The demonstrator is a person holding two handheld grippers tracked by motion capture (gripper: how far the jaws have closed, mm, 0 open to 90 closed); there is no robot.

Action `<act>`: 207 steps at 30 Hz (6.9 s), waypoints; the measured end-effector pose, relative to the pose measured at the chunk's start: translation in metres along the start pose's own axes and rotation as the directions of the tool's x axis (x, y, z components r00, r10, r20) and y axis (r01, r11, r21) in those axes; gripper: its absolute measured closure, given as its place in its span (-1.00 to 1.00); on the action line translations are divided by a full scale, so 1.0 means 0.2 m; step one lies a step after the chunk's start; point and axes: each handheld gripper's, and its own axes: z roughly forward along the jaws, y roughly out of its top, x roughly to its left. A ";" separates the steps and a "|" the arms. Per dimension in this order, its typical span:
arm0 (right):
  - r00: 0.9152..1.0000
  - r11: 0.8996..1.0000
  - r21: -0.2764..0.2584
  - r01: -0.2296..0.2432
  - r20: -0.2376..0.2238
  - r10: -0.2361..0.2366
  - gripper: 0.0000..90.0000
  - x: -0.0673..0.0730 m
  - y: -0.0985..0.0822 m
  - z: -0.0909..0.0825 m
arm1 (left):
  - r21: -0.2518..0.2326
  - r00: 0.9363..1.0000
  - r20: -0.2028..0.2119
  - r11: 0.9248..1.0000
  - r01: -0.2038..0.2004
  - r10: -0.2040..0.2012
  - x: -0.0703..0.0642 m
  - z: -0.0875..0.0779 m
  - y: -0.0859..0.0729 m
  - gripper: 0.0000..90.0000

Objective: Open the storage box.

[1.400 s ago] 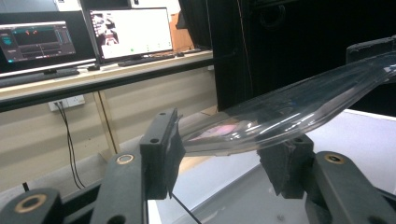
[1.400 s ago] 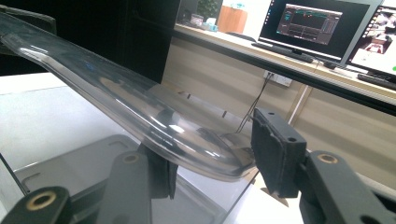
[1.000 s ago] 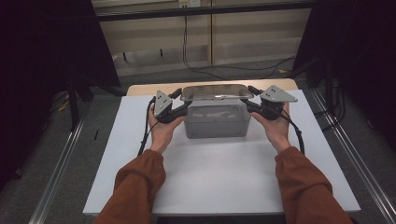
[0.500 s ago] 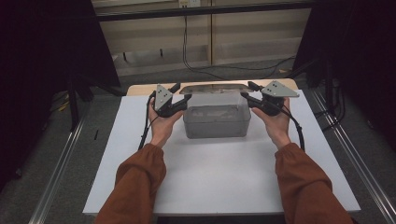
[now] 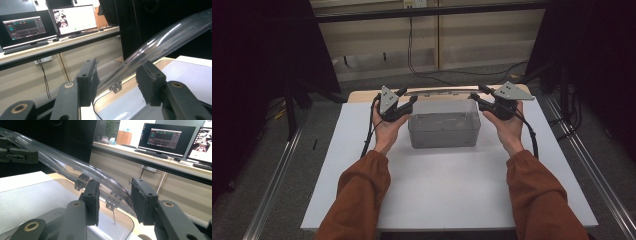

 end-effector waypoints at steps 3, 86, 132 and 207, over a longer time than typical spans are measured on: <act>1.000 1.000 0.002 0.002 0.003 -0.002 0.29 -0.01 0.01 0.01 | -0.007 1.000 0.000 1.000 -0.006 0.006 0.00 0.00 0.00 0.27; 0.994 0.991 0.073 -0.110 0.010 0.110 0.47 -0.23 -0.18 0.37 | 0.089 0.993 -0.018 0.989 0.118 -0.117 0.19 0.26 -0.08 0.55; 0.972 0.960 0.153 -0.233 0.021 0.233 0.62 -0.28 -0.23 0.46 | 0.222 0.951 -0.018 0.926 0.306 -0.310 0.26 0.35 -0.17 0.68; 0.840 0.801 0.274 -0.532 0.050 0.541 0.38 -0.36 -0.27 0.55 | 0.404 0.871 -0.096 0.781 0.477 -0.482 0.31 0.46 -0.14 0.24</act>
